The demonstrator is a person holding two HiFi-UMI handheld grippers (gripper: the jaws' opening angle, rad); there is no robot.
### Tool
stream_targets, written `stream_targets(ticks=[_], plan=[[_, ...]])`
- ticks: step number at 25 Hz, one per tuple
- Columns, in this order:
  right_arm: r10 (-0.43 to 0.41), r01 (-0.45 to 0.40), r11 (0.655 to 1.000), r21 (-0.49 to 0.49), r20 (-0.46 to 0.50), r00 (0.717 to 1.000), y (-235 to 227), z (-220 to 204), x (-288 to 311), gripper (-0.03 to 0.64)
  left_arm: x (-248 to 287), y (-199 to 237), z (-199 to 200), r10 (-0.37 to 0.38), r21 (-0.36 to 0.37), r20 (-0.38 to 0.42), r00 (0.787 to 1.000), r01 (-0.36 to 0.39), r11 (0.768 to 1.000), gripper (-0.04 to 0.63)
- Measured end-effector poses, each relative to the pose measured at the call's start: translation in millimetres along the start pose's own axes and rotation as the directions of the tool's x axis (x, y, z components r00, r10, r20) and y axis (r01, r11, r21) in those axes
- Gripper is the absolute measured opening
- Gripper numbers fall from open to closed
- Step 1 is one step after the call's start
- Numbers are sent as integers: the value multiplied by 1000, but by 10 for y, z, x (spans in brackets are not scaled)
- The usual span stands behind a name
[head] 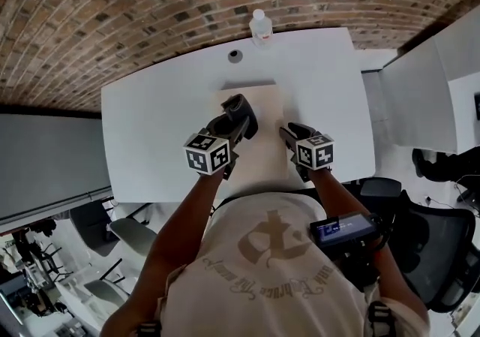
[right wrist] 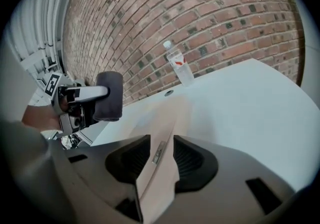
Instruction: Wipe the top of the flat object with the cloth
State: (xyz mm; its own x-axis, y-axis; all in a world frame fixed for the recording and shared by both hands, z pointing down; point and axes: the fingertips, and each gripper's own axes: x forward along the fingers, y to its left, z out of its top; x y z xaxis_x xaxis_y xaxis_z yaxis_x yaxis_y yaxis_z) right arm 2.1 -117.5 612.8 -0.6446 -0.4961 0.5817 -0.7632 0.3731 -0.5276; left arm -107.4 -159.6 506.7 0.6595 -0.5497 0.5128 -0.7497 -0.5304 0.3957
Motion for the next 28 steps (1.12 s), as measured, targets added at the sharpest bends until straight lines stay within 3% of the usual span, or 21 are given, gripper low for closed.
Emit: stream_targets(ticks=[4, 9, 18, 23, 26, 28], plan=[[8, -8, 1000, 13, -65, 998, 20, -128, 100, 156, 124, 53, 135, 13, 0, 16, 1000, -13, 1000, 104], [-2, -4, 999, -47, -127, 992, 16, -156, 178, 156, 302, 162, 325, 26, 10, 19, 999, -26, 1000, 104], [37, -48, 997, -67, -150, 988, 11, -189, 180, 155, 850, 330, 601, 32, 32, -12, 999, -32, 999, 104], [70, -81, 995, -61, -155, 985, 17, -168, 206, 156, 1243, 451, 650, 6, -91, -20, 1000, -8, 996, 104], [84, -94, 994, -57, -151, 985, 19, -164, 204, 156, 1461, 566, 552, 24, -180, -52, 998, -33, 983, 104], [92, -101, 993, -58, -147, 985, 29, -147, 197, 156, 1592, 614, 517, 36, -194, -79, 996, -51, 980, 104]])
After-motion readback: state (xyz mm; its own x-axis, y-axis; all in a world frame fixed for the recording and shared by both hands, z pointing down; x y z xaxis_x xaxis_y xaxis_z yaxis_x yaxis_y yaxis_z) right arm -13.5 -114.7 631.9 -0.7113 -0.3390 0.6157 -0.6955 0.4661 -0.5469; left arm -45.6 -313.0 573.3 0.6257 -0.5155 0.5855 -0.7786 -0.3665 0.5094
